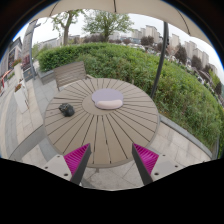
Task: Arrange mouse
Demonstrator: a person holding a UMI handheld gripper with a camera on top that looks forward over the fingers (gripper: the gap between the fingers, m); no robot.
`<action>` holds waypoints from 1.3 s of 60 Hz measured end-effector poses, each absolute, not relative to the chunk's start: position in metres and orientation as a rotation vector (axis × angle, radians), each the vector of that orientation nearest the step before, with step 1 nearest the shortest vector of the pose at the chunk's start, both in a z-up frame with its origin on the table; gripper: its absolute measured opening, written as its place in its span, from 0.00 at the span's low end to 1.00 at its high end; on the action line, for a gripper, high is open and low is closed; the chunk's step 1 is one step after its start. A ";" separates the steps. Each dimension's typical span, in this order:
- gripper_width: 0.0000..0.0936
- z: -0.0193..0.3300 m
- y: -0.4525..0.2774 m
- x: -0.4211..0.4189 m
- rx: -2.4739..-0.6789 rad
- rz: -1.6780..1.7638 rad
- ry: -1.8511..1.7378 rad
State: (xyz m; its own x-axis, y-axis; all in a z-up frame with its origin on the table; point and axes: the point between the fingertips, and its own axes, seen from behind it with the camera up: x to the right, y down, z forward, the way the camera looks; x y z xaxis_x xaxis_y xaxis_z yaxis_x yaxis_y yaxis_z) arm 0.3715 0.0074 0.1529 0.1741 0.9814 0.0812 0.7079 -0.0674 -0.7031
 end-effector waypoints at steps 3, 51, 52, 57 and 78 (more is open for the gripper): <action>0.91 0.154 0.003 0.368 -1.824 0.576 -1.611; 0.92 0.101 -0.221 0.190 -1.716 0.760 -1.558; 0.92 0.099 -0.222 0.185 -1.712 0.761 -1.554; 0.91 0.081 -0.218 0.161 -1.717 0.739 -1.543; 0.91 0.010 -0.196 0.074 -1.747 0.679 -1.545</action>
